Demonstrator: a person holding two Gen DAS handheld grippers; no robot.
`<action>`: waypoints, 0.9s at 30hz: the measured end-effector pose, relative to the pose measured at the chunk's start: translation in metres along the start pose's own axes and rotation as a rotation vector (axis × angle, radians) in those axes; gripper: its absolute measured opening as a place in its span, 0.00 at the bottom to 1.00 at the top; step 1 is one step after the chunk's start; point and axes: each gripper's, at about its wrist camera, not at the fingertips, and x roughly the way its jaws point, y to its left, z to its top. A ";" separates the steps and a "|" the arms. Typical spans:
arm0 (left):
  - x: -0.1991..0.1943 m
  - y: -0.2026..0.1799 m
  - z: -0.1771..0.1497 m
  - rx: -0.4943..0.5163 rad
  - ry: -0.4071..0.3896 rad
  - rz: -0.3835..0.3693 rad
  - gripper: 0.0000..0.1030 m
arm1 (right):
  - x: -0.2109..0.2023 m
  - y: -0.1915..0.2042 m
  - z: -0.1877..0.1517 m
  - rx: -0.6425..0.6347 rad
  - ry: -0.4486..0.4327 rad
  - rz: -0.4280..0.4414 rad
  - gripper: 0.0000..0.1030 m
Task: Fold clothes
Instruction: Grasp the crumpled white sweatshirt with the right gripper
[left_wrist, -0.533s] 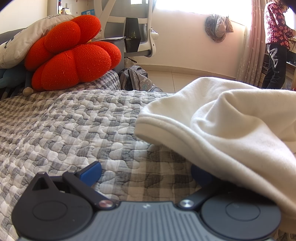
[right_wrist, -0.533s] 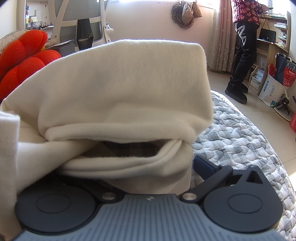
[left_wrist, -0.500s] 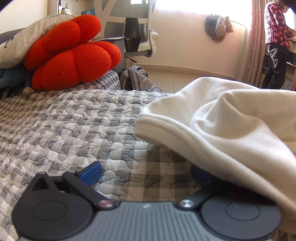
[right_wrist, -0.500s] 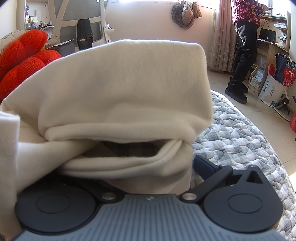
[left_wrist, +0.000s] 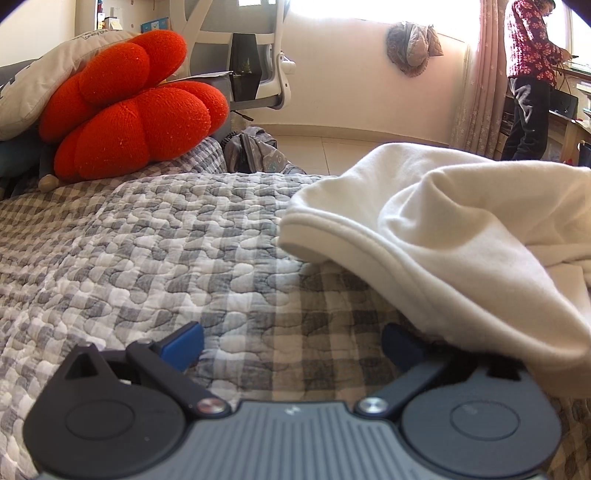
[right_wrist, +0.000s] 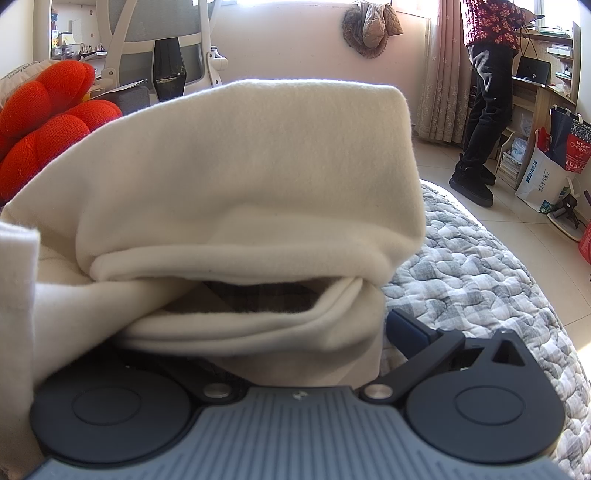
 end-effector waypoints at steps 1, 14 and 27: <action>-0.005 0.004 -0.003 0.005 0.003 -0.012 1.00 | 0.000 0.000 0.000 0.000 0.000 0.000 1.00; -0.054 0.006 -0.001 0.217 -0.091 -0.067 1.00 | -0.058 -0.034 -0.015 0.142 -0.085 0.189 1.00; -0.018 -0.024 0.004 0.091 -0.017 -0.229 0.67 | -0.113 -0.031 -0.005 -0.018 -0.152 0.278 1.00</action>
